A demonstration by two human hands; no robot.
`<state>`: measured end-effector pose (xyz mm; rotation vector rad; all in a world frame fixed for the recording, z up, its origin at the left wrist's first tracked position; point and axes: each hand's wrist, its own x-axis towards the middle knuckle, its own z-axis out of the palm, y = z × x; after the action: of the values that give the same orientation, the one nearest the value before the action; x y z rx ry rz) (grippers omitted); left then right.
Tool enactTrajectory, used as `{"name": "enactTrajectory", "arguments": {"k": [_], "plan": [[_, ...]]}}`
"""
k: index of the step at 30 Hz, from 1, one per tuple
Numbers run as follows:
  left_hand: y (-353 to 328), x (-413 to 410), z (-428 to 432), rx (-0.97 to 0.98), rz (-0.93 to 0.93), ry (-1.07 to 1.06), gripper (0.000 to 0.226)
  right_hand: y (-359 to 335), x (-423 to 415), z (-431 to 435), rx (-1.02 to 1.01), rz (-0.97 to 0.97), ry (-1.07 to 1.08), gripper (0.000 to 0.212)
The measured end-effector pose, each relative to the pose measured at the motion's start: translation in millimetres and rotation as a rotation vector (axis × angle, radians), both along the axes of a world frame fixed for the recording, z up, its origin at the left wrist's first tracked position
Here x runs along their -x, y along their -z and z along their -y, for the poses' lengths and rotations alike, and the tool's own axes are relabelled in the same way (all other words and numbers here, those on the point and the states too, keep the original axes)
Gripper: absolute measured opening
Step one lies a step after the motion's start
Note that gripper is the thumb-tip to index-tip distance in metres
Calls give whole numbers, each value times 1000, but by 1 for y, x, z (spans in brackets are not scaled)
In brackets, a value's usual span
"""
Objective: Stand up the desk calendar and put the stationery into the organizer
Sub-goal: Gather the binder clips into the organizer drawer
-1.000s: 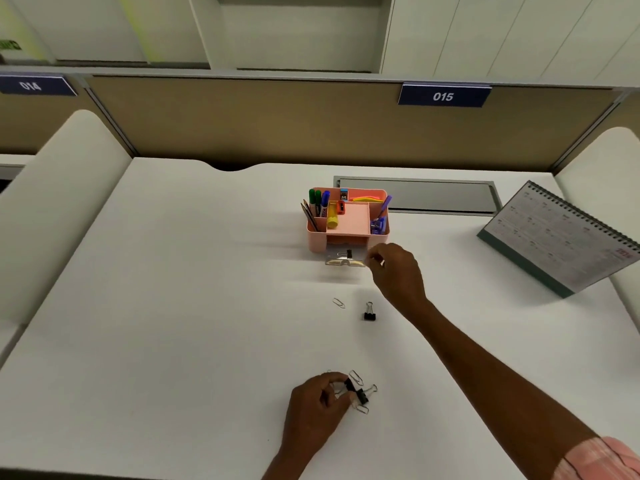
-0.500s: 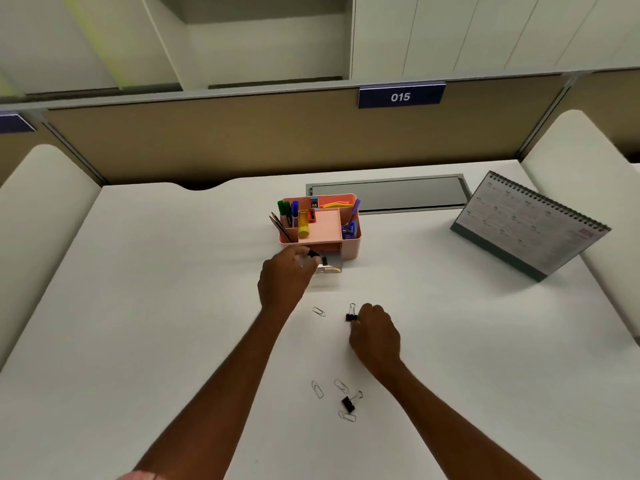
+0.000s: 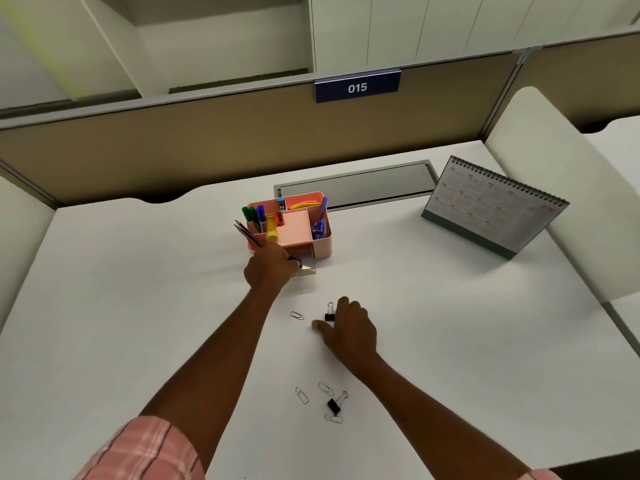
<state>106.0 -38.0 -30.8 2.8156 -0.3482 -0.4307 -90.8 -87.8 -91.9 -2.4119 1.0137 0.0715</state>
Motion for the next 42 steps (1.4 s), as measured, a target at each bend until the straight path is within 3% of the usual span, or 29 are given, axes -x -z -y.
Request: {"name": "enactTrajectory", "arguments": {"k": [8, 14, 18, 26, 34, 42], "plan": [[-2, 4, 1, 34, -20, -28, 34, 4, -3, -7, 80, 21, 58, 37], [-5, 55, -22, 397, 52, -93, 22, 7, 4, 3, -48, 66, 55, 21], [13, 113, -57, 501, -12, -53, 19, 9, 6, 19, -160, 100, 83, 15], [56, 215, -128, 408, -121, 58, 17, -26, -9, 46, -284, 259, 127, 21], [69, 258, -147, 348, -159, 200, 48, -73, -61, 52, -142, 397, -22, 19], [78, 264, -148, 358, -77, 217, 36, -77, -109, 54, 47, 190, -157, 29]]}}
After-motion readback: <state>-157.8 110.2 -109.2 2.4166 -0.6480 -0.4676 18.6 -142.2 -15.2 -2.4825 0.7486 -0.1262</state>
